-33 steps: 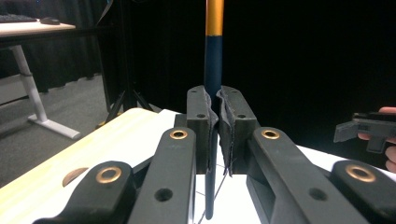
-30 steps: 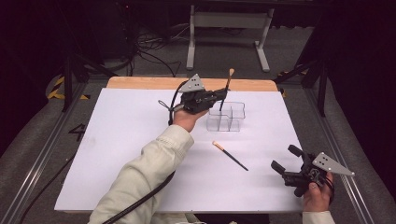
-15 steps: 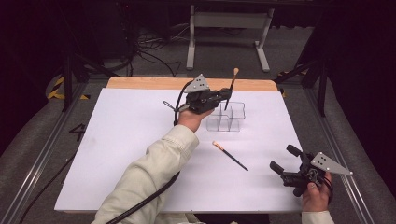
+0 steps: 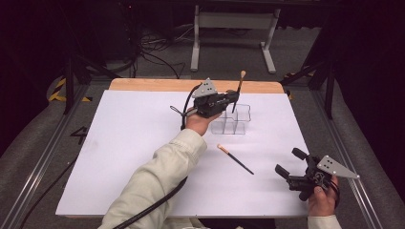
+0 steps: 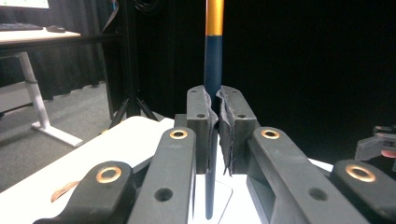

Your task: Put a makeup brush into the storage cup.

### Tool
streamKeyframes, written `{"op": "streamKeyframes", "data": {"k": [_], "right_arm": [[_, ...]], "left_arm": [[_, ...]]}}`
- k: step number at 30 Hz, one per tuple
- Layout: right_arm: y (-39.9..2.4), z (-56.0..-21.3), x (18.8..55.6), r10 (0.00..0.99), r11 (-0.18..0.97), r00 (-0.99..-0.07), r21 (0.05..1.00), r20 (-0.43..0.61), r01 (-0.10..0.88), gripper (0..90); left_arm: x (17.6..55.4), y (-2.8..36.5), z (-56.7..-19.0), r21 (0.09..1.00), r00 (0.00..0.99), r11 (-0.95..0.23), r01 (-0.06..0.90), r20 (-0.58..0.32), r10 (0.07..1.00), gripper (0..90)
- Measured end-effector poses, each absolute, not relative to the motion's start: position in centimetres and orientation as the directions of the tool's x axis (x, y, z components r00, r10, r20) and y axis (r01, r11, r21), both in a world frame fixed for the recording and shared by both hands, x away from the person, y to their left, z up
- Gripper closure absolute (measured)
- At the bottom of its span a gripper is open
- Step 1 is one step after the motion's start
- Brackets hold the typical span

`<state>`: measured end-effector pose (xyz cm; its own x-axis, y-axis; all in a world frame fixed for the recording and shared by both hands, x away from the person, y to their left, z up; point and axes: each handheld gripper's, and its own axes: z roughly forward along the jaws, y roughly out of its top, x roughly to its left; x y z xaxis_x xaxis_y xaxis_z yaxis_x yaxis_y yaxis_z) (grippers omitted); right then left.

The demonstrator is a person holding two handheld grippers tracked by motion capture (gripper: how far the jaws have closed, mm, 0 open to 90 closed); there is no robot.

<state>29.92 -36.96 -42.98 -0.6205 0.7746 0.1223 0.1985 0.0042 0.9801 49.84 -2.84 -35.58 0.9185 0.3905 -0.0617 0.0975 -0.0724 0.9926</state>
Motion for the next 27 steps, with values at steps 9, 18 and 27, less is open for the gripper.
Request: {"op": "streamKeyframes", "data": {"k": [9, 18, 27], "right_arm": [[-36.9, -43.0, 29.9, 0.771, -0.005, -0.622, 0.979, 0.134, 0.205, 0.2], [-37.0, -43.0, 29.9, 0.773, -0.008, -0.619, 0.979, 0.136, 0.205, 0.2], [-37.0, -43.1, 30.0, 0.772, -0.009, -0.620, 0.977, 0.141, 0.211, 0.2]], "left_arm": [[50.6, -2.9, -36.4, 0.993, 0.905, -0.072, 0.095, -0.056, 0.422, 83.3], [51.3, -3.0, -37.7, 0.991, 0.895, -0.083, 0.102, -0.055, 0.442, 83.3], [51.5, -2.9, -38.7, 0.987, 0.891, -0.094, 0.133, -0.078, 0.447, 83.2]]}}
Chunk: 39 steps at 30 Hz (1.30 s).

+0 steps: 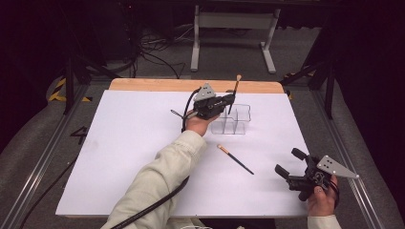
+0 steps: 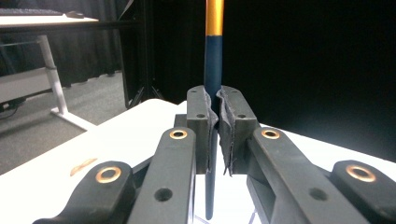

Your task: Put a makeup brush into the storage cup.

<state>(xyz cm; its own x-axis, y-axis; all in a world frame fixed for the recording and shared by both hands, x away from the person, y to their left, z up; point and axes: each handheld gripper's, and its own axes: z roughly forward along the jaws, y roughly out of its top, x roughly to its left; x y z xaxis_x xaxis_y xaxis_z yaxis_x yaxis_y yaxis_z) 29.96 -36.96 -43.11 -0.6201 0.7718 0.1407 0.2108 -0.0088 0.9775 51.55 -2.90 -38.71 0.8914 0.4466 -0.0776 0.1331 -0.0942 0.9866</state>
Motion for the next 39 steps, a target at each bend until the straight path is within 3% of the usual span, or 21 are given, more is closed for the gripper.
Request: {"op": "streamKeyframes", "data": {"k": [33, 34, 39], "right_arm": [[-36.9, -43.1, 30.0, 0.771, -0.003, -0.622, 0.978, 0.136, 0.211, 0.2], [-36.9, -43.1, 30.0, 0.772, -0.003, -0.621, 0.978, 0.136, 0.210, 0.2], [-36.9, -43.1, 30.1, 0.771, -0.003, -0.622, 0.978, 0.136, 0.209, 0.2]], "left_arm": [[51.3, -2.9, -40.1, 0.974, 0.898, -0.152, 0.168, -0.087, 0.432, 82.0], [51.4, -2.8, -40.0, 0.974, 0.900, -0.144, 0.176, -0.100, 0.425, 80.7], [51.4, -2.5, -39.4, 0.969, 0.898, -0.121, 0.214, -0.147, 0.415, 51.7]]}}
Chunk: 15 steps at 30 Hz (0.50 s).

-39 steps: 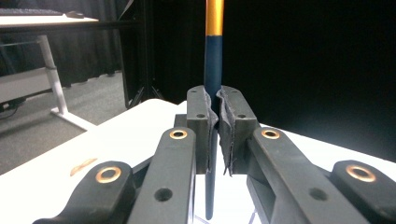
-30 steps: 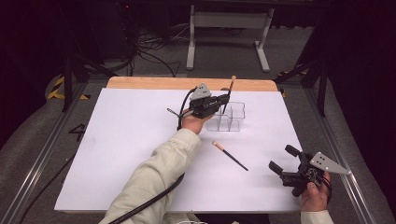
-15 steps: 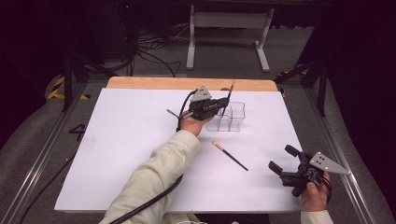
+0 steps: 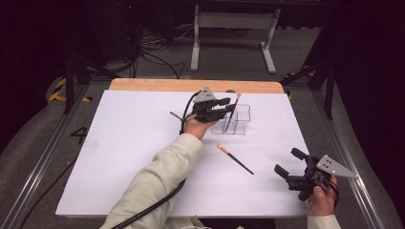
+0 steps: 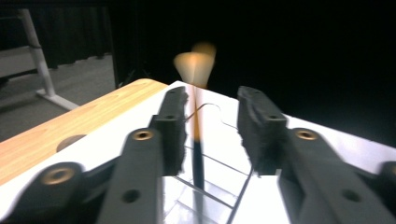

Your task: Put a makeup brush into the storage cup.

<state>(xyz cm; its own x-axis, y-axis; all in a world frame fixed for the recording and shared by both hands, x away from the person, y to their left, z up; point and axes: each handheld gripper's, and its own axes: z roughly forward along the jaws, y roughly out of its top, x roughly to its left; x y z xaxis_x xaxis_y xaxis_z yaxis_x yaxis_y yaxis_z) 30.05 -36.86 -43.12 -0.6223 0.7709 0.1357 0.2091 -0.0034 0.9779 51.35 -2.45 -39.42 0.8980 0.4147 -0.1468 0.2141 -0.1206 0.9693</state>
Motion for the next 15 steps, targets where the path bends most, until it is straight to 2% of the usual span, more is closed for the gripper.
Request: {"op": "streamKeyframes", "data": {"k": [1, 5, 15], "right_arm": [[-36.8, -43.1, 30.1, 0.771, -0.004, -0.622, 0.978, 0.136, 0.210, 0.2], [-36.8, -43.1, 30.1, 0.770, -0.002, -0.623, 0.978, 0.136, 0.211, 0.2], [-36.8, -43.0, 30.4, 0.770, -0.017, -0.621, 0.977, 0.149, 0.214, 0.2]], "left_arm": [[51.3, -2.4, -39.3, 0.968, 0.897, -0.109, 0.227, -0.164, 0.411, 45.6], [50.9, -2.0, -38.6, 0.967, 0.901, -0.115, 0.226, -0.163, 0.401, 34.0], [48.7, -0.5, -36.7, 0.957, 0.918, -0.131, 0.259, -0.201, 0.342, 16.5]]}}
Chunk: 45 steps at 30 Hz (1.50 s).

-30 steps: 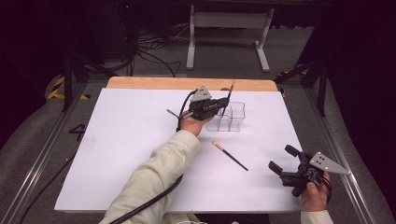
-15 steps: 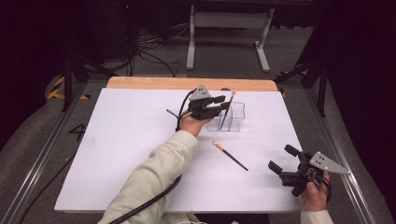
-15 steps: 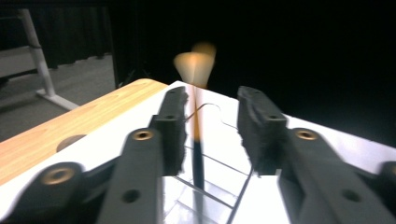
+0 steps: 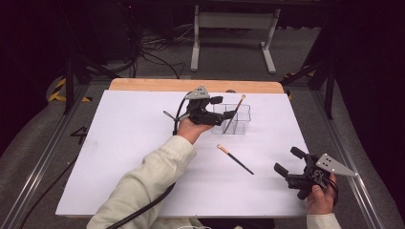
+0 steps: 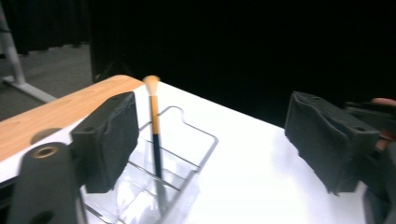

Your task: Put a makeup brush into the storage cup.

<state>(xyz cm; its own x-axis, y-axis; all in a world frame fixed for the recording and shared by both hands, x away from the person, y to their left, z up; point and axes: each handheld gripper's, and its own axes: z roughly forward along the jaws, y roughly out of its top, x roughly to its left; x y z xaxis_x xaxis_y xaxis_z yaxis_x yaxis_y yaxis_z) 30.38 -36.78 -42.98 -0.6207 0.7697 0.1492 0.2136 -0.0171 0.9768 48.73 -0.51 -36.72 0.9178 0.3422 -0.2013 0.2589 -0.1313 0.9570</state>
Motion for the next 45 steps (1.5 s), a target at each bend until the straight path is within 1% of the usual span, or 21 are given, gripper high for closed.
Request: {"op": "streamKeyframes", "data": {"k": [3, 8, 12, 18, 23, 26, 29, 33, 35, 39, 45], "right_arm": [[-36.8, -42.9, 30.5, 0.773, -0.022, -0.615, 0.976, 0.153, 0.215, 0.2], [-36.6, -42.9, 30.5, 0.772, -0.021, -0.617, 0.976, 0.153, 0.216, 0.2], [-36.7, -42.9, 30.5, 0.776, -0.019, -0.613, 0.976, 0.151, 0.216, 0.2], [-36.7, -42.9, 30.6, 0.775, -0.019, -0.614, 0.977, 0.150, 0.214, 0.2], [-36.7, -42.8, 30.6, 0.785, -0.022, -0.602, 0.977, 0.148, 0.211, 0.2], [-36.6, -42.5, 30.7, 0.788, -0.048, -0.594, 0.977, 0.165, 0.208, 0.2], [-36.4, -42.4, 31.0, 0.790, -0.037, -0.594, 0.978, 0.156, 0.207, 0.2], [-36.1, -42.3, 31.3, 0.792, -0.037, -0.588, 0.975, 0.163, 0.221, 0.2], [-36.1, -42.0, 31.5, 0.799, -0.029, -0.582, 0.977, 0.150, 0.212, 0.2], [-36.0, -41.4, 31.7, 0.800, -0.051, -0.577, 0.978, 0.162, 0.203, 0.2], [-35.5, -41.2, 32.3, 0.801, -0.034, -0.575, 0.973, 0.163, 0.229, 0.2]], "left_arm": [[47.8, 0.0, -36.3, 0.957, 0.922, -0.143, 0.252, -0.193, 0.335, 12.2], [46.9, 1.3, -36.0, 0.955, 0.924, -0.160, 0.252, -0.188, 0.333, 10.4], [46.4, 2.4, -35.8, 0.954, 0.920, -0.147, 0.263, -0.203, 0.335, 8.3], [45.4, 4.1, -35.2, 0.959, 0.921, -0.149, 0.243, -0.180, 0.345, 5.5], [44.4, 5.4, -34.7, 0.961, 0.924, -0.168, 0.221, -0.151, 0.352, 4.6], [43.7, 6.3, -34.5, 0.961, 0.923, -0.165, 0.220, -0.150, 0.354, 4.3], [43.1, 7.3, -34.3, 0.964, 0.922, -0.161, 0.211, -0.142, 0.360, 4.0], [42.0, 8.8, -34.3, 0.964, 0.922, -0.165, 0.208, -0.137, 0.363, 4.0], [41.4, 9.7, -34.4, 0.964, 0.917, -0.155, 0.214, -0.144, 0.372, 3.9], [40.6, 11.0, -34.4, 0.966, 0.912, -0.144, 0.215, -0.146, 0.383, 3.8], [39.7, 12.6, -34.7, 0.968, 0.911, -0.138, 0.211, -0.143, 0.387, 3.6]]}}
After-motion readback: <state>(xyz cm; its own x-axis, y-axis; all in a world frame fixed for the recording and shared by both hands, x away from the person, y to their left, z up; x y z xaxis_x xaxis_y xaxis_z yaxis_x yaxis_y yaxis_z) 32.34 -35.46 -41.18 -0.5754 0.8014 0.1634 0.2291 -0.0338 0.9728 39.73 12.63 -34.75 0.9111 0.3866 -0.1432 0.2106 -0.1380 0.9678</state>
